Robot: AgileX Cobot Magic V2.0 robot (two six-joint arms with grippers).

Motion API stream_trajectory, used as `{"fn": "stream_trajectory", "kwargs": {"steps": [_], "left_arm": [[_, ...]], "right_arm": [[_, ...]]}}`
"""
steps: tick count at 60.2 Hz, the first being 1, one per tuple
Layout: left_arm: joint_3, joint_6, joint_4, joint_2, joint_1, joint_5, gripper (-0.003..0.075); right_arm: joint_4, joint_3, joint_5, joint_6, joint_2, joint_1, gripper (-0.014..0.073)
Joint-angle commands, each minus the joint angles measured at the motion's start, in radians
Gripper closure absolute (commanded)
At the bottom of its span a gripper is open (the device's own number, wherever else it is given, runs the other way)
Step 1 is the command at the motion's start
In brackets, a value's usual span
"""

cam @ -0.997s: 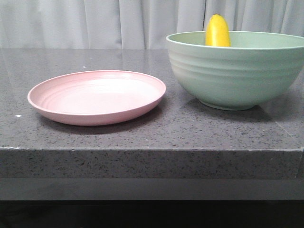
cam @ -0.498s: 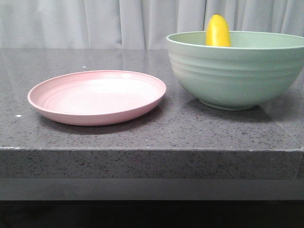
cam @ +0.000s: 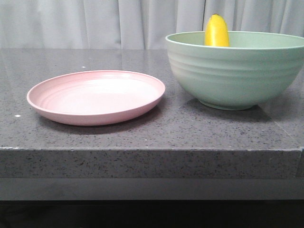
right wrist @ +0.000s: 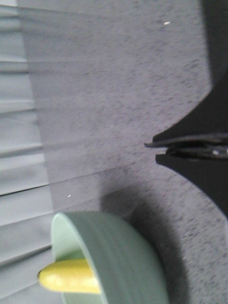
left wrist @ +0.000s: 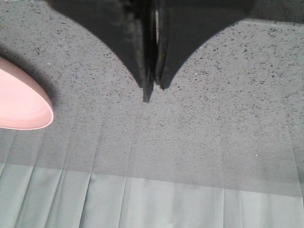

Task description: Transfer banana from pink plate to green bowl

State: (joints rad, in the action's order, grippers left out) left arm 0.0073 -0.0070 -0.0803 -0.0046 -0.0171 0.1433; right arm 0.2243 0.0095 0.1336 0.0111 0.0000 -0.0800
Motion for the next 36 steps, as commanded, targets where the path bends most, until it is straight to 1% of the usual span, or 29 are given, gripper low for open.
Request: {"fn": "stream_trajectory", "kwargs": {"steps": [1, 3, 7, 36], "left_arm": [[0.004, -0.010, -0.008, -0.018, 0.001, -0.088, 0.0741], [0.004, -0.010, -0.008, -0.018, 0.001, -0.088, 0.0741], [0.004, -0.010, -0.008, -0.018, 0.001, -0.088, 0.0741], [0.004, -0.010, -0.008, -0.018, 0.001, -0.088, 0.0741]], "right_arm": [[-0.036, 0.021, -0.075, 0.044, -0.035, -0.005, 0.0655], [-0.042, 0.016, -0.047, 0.043, -0.030, -0.005, 0.0655], [-0.054, 0.018, -0.040, 0.043, -0.034, -0.005, 0.0655], [-0.063, 0.018, -0.055, 0.042, -0.034, -0.004, 0.0655]]}}
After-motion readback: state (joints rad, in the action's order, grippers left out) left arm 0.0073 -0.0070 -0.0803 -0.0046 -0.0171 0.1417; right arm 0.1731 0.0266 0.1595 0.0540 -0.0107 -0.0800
